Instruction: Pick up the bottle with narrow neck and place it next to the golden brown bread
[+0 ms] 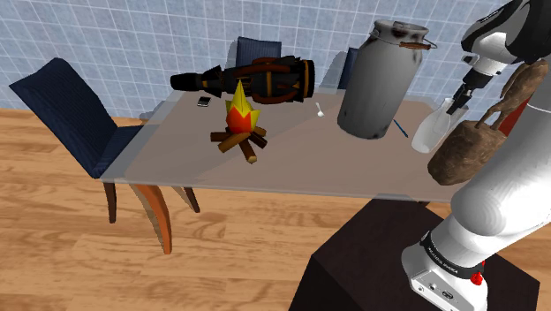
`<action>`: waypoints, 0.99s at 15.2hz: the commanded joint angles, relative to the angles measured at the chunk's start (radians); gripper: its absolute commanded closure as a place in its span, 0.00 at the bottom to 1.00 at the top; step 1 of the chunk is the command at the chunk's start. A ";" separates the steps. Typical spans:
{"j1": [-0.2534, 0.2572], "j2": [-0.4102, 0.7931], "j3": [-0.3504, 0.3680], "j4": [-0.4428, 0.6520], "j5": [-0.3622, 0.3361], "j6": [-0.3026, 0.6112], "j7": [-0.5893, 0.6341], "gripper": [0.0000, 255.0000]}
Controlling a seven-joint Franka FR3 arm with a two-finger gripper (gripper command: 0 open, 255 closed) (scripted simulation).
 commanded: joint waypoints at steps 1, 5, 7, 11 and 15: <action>0.000 0.000 0.000 -0.001 0.000 0.002 0.000 1.00; 0.000 0.000 0.000 -0.001 0.000 0.002 0.000 1.00; 0.000 0.000 0.000 -0.001 0.001 0.002 0.000 0.00; 0.000 0.000 0.000 -0.001 0.001 0.001 0.000 0.00; 0.003 -0.042 -0.016 0.086 -0.044 -0.110 0.029 0.00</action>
